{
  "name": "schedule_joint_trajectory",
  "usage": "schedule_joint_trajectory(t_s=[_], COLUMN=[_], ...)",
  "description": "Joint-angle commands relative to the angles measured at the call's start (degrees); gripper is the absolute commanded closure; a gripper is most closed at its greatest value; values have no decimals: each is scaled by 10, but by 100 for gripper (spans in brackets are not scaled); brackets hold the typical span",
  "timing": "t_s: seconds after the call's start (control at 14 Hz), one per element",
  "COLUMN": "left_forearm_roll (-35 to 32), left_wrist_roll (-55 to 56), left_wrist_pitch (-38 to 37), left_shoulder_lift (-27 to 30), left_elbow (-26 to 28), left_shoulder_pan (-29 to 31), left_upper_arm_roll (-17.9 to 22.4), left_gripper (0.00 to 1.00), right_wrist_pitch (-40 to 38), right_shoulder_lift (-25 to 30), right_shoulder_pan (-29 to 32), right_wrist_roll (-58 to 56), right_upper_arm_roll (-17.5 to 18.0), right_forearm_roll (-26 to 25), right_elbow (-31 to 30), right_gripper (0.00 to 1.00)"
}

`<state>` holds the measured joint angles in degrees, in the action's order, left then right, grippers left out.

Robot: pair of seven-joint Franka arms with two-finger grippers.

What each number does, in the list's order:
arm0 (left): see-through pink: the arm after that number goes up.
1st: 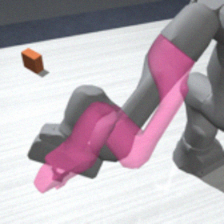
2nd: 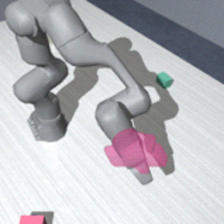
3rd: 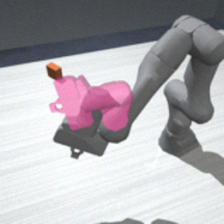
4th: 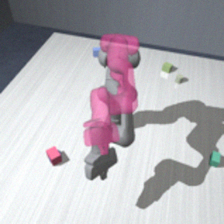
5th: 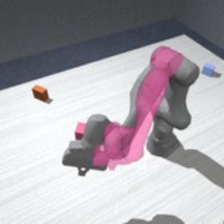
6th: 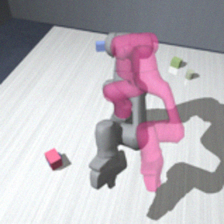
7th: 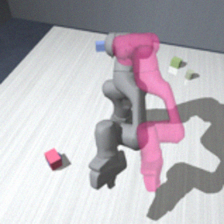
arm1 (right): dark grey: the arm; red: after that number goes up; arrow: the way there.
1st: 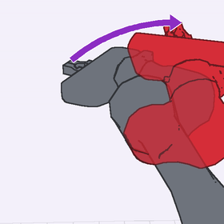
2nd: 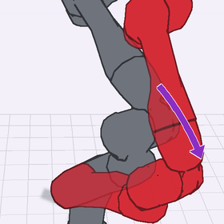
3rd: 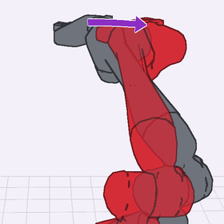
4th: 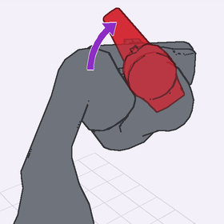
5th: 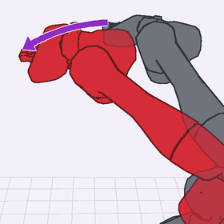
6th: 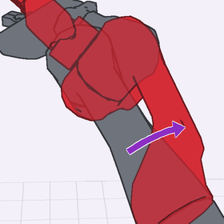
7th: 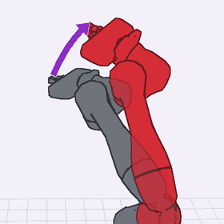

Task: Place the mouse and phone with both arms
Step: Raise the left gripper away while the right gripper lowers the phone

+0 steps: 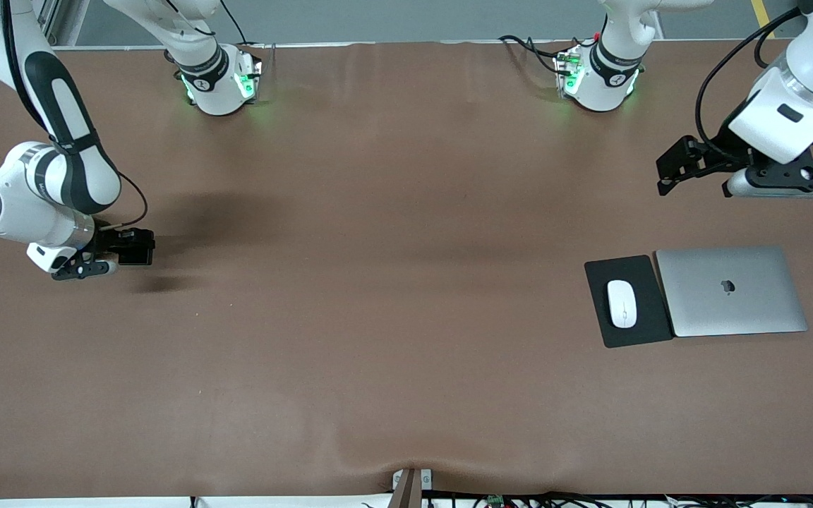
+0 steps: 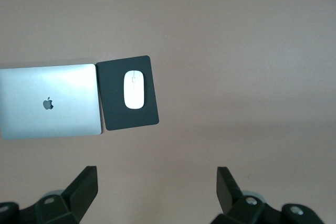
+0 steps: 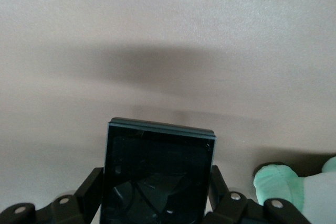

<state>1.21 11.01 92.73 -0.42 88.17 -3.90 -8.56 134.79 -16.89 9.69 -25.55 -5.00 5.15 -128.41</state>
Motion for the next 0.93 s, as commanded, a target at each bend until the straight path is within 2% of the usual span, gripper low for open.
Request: schedule_joint_trajectory(t_s=[0.0,0.43,0.71,0.86], left_forearm_roll=[13,13,13,13], left_wrist_roll=[-12,-39,-35,-32], left_wrist_pitch=[-8,-16,-18,-18], left_shoulder_lift=[9,9,9,9], left_elbow=[6,2,3,4], left_shoulder_pan=[2,13,13,13], left_upper_arm_roll=[3,4,4,4], left_gripper=[0,0,0,0], right_wrist_pitch=[47,68,82,84], right_shoulder_lift=[9,-19,-29,-31], right_shoulder_pan=[15,14,24,24], right_wrist_roll=[-13,-13,-13,-13], right_upper_arm_roll=[10,10,10,10], right_forearm_roll=[-6,-6,-6,-6], right_elbow=[-38,-45,-46,-45], right_gripper=[100,100,80,74])
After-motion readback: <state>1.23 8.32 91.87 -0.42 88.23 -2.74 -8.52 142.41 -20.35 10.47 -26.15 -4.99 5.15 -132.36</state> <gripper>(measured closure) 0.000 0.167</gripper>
